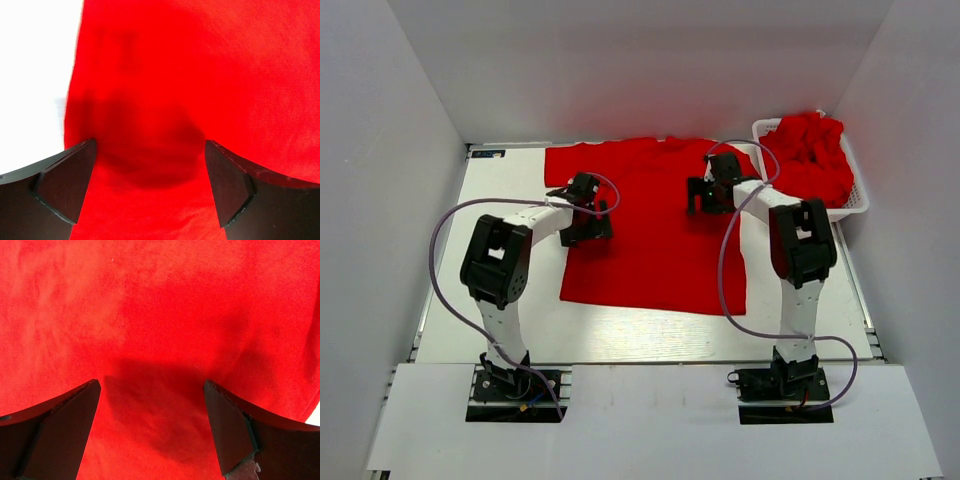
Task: Fold and stack the t-shirts
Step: Flatten out the tshirt
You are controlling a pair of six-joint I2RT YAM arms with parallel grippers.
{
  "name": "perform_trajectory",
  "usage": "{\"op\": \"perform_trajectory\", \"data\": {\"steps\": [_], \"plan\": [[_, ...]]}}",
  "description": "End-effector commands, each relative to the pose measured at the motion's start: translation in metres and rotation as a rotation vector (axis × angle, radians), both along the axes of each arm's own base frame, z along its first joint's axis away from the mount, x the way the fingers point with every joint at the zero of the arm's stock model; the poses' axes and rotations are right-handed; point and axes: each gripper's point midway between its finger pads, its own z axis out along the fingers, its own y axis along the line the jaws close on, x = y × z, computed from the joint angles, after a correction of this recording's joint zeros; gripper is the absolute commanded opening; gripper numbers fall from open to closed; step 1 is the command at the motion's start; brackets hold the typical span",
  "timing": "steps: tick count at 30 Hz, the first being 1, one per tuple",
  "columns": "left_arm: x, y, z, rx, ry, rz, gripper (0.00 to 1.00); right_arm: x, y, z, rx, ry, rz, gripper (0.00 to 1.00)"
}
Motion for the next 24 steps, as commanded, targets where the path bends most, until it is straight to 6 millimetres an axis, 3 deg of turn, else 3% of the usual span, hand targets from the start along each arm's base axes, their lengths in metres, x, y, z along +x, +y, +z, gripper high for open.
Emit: {"op": "perform_trajectory", "data": {"steps": [1, 3, 4, 5, 6, 7, 9, 10, 12, 13, 15, 16, 18, 20, 21, 23, 24], "plan": [[-0.023, 0.044, -0.019, 0.164, 0.133, 0.151, 1.0, -0.064, 0.002, -0.029, 0.053, 0.196, -0.008, 0.9], [-0.019, 0.06, -0.016, 0.2, 0.132, 0.235, 1.0, -0.084, 0.0, -0.025, 0.073, 0.214, -0.007, 0.9], [-0.017, 0.062, -0.012, 0.215, 0.127, 0.241, 1.0, -0.109, -0.005, -0.039, 0.06, 0.269, -0.013, 0.9], [-0.017, 0.071, -0.012, 0.229, 0.132, 0.259, 1.0, -0.119, 0.002, -0.039, 0.089, 0.291, -0.01, 0.9], [-0.012, 0.074, -0.011, 0.232, 0.123, 0.28, 1.0, -0.13, 0.001, -0.029, 0.096, 0.287, -0.003, 0.9], [-0.006, 0.078, -0.011, 0.229, 0.119, 0.296, 1.0, -0.147, 0.0, -0.034, 0.094, 0.325, -0.006, 0.9], [0.006, 0.082, -0.013, 0.228, 0.099, 0.314, 1.0, -0.165, 0.013, -0.016, 0.139, 0.327, 0.054, 0.9], [0.019, 0.083, -0.01, 0.218, 0.081, 0.327, 1.0, -0.181, 0.013, -0.021, 0.141, 0.366, 0.073, 0.9], [0.029, 0.091, -0.023, 0.261, 0.097, 0.333, 1.0, -0.21, 0.032, -0.01, 0.167, 0.411, 0.182, 0.9], [0.046, 0.087, -0.018, 0.254, 0.075, 0.326, 1.0, -0.226, 0.043, -0.005, 0.176, 0.417, 0.241, 0.9], [0.068, 0.091, -0.027, 0.255, 0.073, 0.338, 1.0, -0.247, 0.064, 0.008, 0.235, 0.439, 0.384, 0.9], [0.075, 0.088, -0.03, 0.249, 0.073, 0.322, 1.0, -0.269, 0.086, 0.024, 0.309, 0.457, 0.514, 0.9], [0.097, 0.087, -0.027, 0.228, 0.039, 0.321, 1.0, -0.274, 0.106, 0.043, 0.362, 0.426, 0.618, 0.9], [0.112, 0.101, -0.037, 0.242, 0.035, 0.333, 1.0, -0.28, 0.121, 0.067, 0.435, 0.375, 0.716, 0.9], [0.132, 0.102, -0.025, 0.223, -0.016, 0.348, 1.0, -0.278, 0.13, 0.08, 0.444, 0.317, 0.775, 0.9], [0.15, 0.112, -0.026, 0.231, -0.036, 0.339, 1.0, -0.276, 0.134, 0.089, 0.433, 0.264, 0.834, 0.9], [0.169, 0.107, -0.01, 0.203, -0.097, 0.324, 1.0, -0.261, 0.139, 0.102, 0.435, 0.205, 0.828, 0.9]]}}
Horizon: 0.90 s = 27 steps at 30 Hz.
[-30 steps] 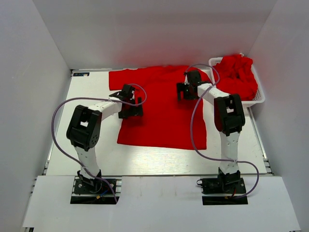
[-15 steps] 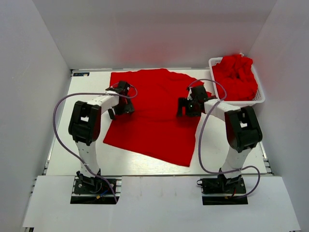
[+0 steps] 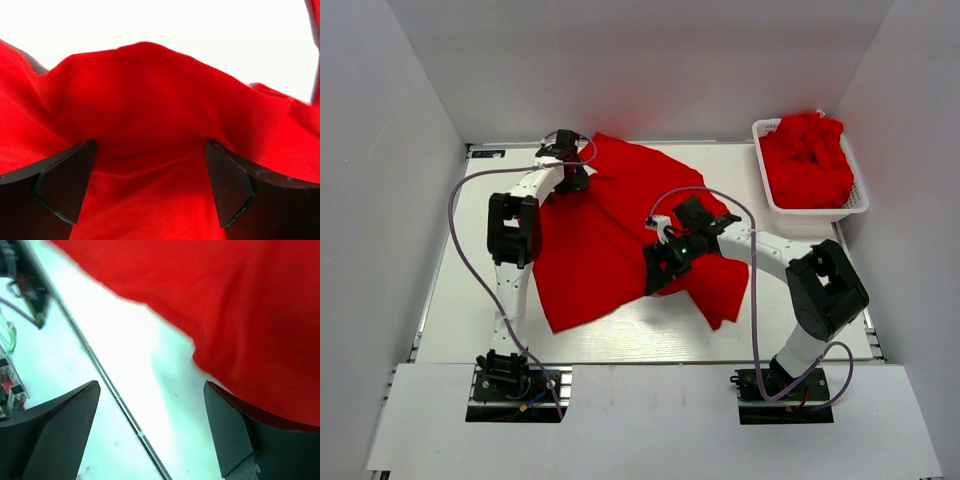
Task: Fold and stack the t-shirts
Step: Flatten out the tshirt
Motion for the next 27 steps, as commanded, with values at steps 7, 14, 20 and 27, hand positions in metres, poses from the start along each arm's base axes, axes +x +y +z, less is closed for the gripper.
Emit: {"op": "perform_trajectory", "data": {"steps": [7, 14, 20, 27], "plan": [[0.06, 0.005, 0.089, -0.032, -0.277, -0.172, 1.0, 0.122, -0.007, 0.061, -0.111, -0.387, -0.338, 0.9], [-0.016, 0.011, 0.098, 0.009, -0.167, -0.193, 1.0, 0.185, -0.05, 0.053, -0.297, -0.449, -0.592, 0.9], [-0.101, 0.004, 0.078, -0.094, -0.109, -0.188, 1.0, 0.241, -0.05, 0.042, -0.329, -0.494, -0.611, 0.9], [-0.131, 0.009, 0.053, -0.119, -0.078, -0.178, 1.0, 0.305, -0.038, 0.025, -0.308, -0.582, -0.555, 0.9]]}}
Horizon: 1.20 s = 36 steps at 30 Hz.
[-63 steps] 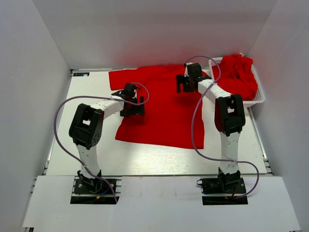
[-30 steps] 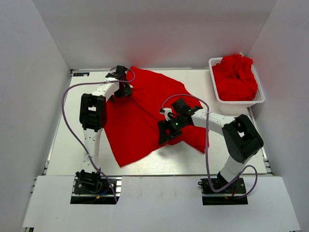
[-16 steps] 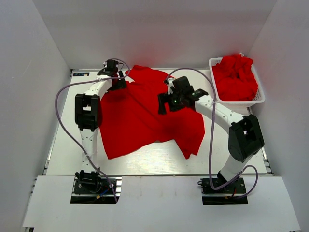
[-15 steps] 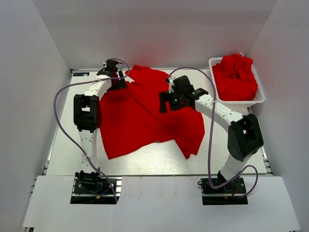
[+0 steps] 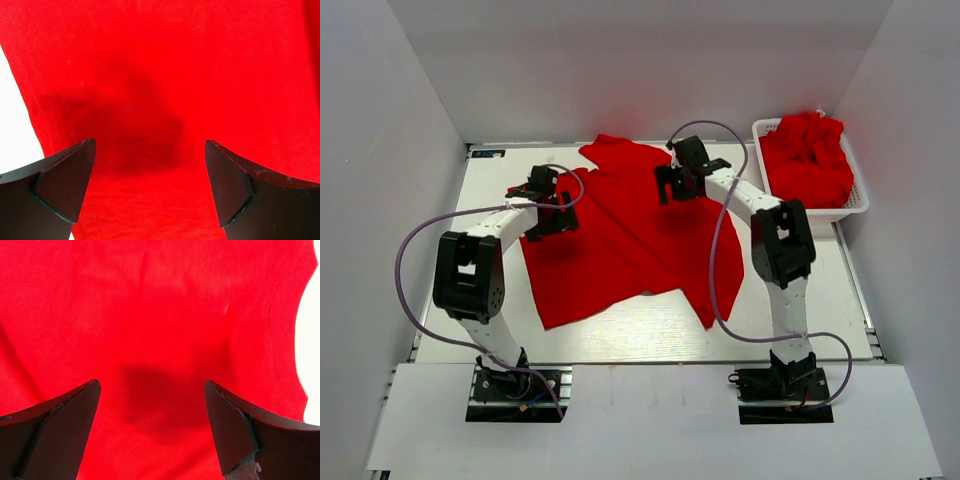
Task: Fold and stack the t-shirts
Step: Flatten out the tshirt
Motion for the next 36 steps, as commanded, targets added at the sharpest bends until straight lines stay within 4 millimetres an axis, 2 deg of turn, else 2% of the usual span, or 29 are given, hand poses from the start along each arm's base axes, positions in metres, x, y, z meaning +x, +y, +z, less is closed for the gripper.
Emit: {"op": "perform_trajectory", "data": {"steps": [1, 2, 3, 5, 6, 7, 8, 10, 12, 13, 15, 16, 17, 18, 20, 21, 22, 23, 24, 27, 28, 29, 30, 31, 34, 35, 36], "plan": [[0.016, -0.003, 0.009, -0.036, -0.066, 0.011, 1.0, 0.038, 0.01, 0.006, 0.005, -0.083, 0.046, 0.9], [0.019, -0.004, 0.009, -0.036, -0.066, 0.011, 1.0, 0.045, 0.013, 0.01, 0.023, -0.091, 0.051, 0.9], [0.018, -0.003, 0.0, -0.049, -0.042, 0.011, 1.0, 0.05, 0.009, -0.001, 0.019, -0.077, 0.047, 0.9], [0.023, -0.007, -0.003, -0.066, -0.053, 0.012, 1.0, 0.061, 0.013, -0.003, 0.031, -0.087, 0.051, 0.9], [0.027, -0.008, -0.001, -0.069, -0.071, 0.011, 1.0, 0.063, 0.009, -0.016, 0.022, -0.062, 0.041, 0.9], [0.029, -0.008, -0.008, -0.067, -0.056, 0.012, 1.0, 0.069, 0.007, -0.015, 0.035, -0.06, 0.019, 0.9], [0.033, -0.009, -0.008, -0.067, -0.059, 0.012, 1.0, 0.07, 0.011, -0.022, 0.065, -0.035, 0.029, 0.9], [0.042, -0.01, -0.009, -0.063, -0.062, 0.004, 1.0, 0.074, 0.004, -0.026, 0.095, -0.015, 0.003, 0.9], [0.044, -0.007, -0.03, -0.038, -0.009, 0.002, 1.0, 0.071, -0.005, -0.037, 0.088, 0.021, -0.007, 0.9], [0.054, -0.009, -0.027, -0.039, -0.018, 0.002, 1.0, 0.076, -0.02, -0.04, 0.081, 0.029, -0.061, 0.9], [0.064, -0.013, -0.038, -0.037, 0.004, -0.035, 1.0, 0.069, -0.034, -0.051, 0.06, 0.063, -0.095, 0.9], [0.068, -0.014, -0.041, -0.037, 0.006, -0.035, 1.0, 0.07, -0.037, -0.049, 0.069, 0.064, -0.116, 0.9], [0.071, -0.016, -0.044, -0.04, 0.009, -0.051, 1.0, 0.073, -0.054, -0.052, 0.072, 0.078, -0.161, 0.9], [0.08, -0.02, -0.041, -0.053, -0.005, -0.072, 1.0, 0.07, -0.059, -0.055, 0.073, 0.1, -0.19, 0.9], [0.086, -0.023, -0.052, -0.056, 0.01, -0.087, 1.0, 0.071, -0.083, -0.061, 0.068, 0.133, -0.257, 0.9], [0.096, -0.026, -0.047, -0.062, -0.009, -0.116, 1.0, 0.074, -0.099, -0.064, 0.052, 0.133, -0.31, 0.9], [0.1, -0.027, -0.048, -0.057, -0.012, -0.125, 1.0, 0.075, -0.106, -0.065, 0.042, 0.135, -0.328, 0.9], [0.103, -0.029, -0.057, -0.058, 0.001, -0.141, 1.0, 0.077, -0.116, -0.066, 0.044, 0.139, -0.353, 0.9], [0.111, -0.031, -0.052, -0.063, -0.013, -0.157, 1.0, 0.081, -0.128, -0.066, 0.044, 0.138, -0.382, 0.9], [0.125, -0.035, -0.052, -0.064, -0.019, -0.174, 1.0, 0.094, -0.143, -0.058, 0.053, 0.111, -0.4, 0.9], [0.129, -0.035, -0.047, -0.06, -0.028, -0.182, 1.0, 0.097, -0.139, -0.055, 0.075, 0.11, -0.373, 0.9], [0.128, -0.035, -0.048, -0.059, -0.015, -0.182, 1.0, 0.103, -0.14, -0.044, 0.069, 0.082, -0.355, 0.9], [0.133, -0.036, -0.043, -0.06, -0.03, -0.183, 1.0, 0.107, -0.133, -0.034, 0.076, 0.057, -0.289, 0.9], [0.138, -0.037, -0.026, -0.063, -0.066, -0.184, 1.0, 0.109, -0.128, -0.02, 0.066, 0.025, -0.226, 0.9], [0.142, -0.037, 0.004, -0.062, -0.123, -0.193, 1.0, 0.108, -0.114, 0.002, 0.046, -0.037, -0.097, 0.9], [0.14, -0.034, 0.015, -0.052, -0.135, -0.186, 1.0, 0.106, -0.111, 0.027, 0.057, -0.081, -0.081, 0.9], [0.137, -0.031, 0.04, -0.044, -0.172, -0.179, 1.0, 0.099, -0.106, 0.028, 0.039, -0.085, -0.028, 0.9]]}}
